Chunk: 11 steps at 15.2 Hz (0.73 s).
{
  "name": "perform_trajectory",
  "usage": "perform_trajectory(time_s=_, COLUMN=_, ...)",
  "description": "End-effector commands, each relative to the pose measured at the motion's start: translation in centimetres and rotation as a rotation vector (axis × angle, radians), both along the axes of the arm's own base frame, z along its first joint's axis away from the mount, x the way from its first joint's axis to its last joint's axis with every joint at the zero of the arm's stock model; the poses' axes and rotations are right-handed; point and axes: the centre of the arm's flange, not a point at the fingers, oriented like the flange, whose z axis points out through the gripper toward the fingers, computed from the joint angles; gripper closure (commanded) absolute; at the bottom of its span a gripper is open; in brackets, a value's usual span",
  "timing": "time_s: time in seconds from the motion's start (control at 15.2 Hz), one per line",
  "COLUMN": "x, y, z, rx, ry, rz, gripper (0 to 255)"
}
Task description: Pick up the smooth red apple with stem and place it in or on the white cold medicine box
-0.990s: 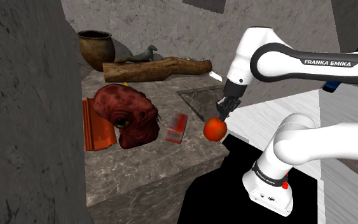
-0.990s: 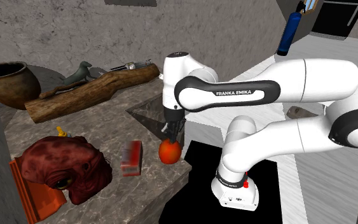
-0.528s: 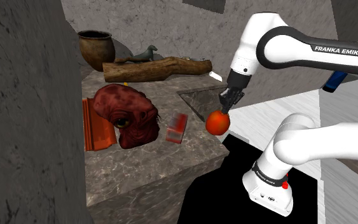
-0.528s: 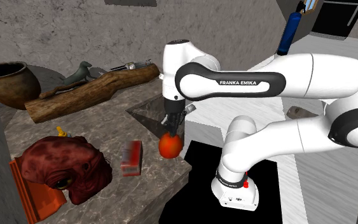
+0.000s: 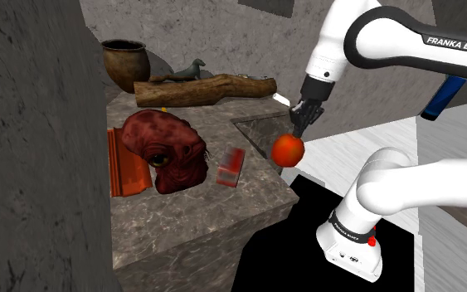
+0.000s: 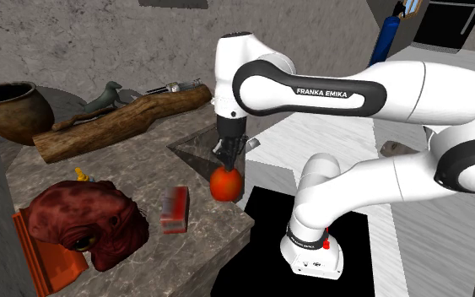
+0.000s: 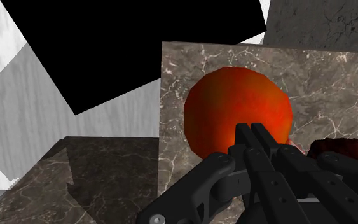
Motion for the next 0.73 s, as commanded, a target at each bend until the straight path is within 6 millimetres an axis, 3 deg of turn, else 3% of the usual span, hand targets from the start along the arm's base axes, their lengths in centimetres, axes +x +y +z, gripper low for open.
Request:
perform_trajectory(time_s=0.0, x=0.0, y=0.0, z=1.0, rx=0.0, ry=0.0, rz=0.0, gripper=255)
perform_trajectory(time_s=0.07, x=0.0, y=0.0, z=1.4, rx=0.0, ry=0.0, rz=0.0, gripper=255)
perform_trajectory(time_s=0.66, x=10.6, y=2.9, z=6.0, rx=0.0, ry=0.0, rz=0.0, gripper=255)
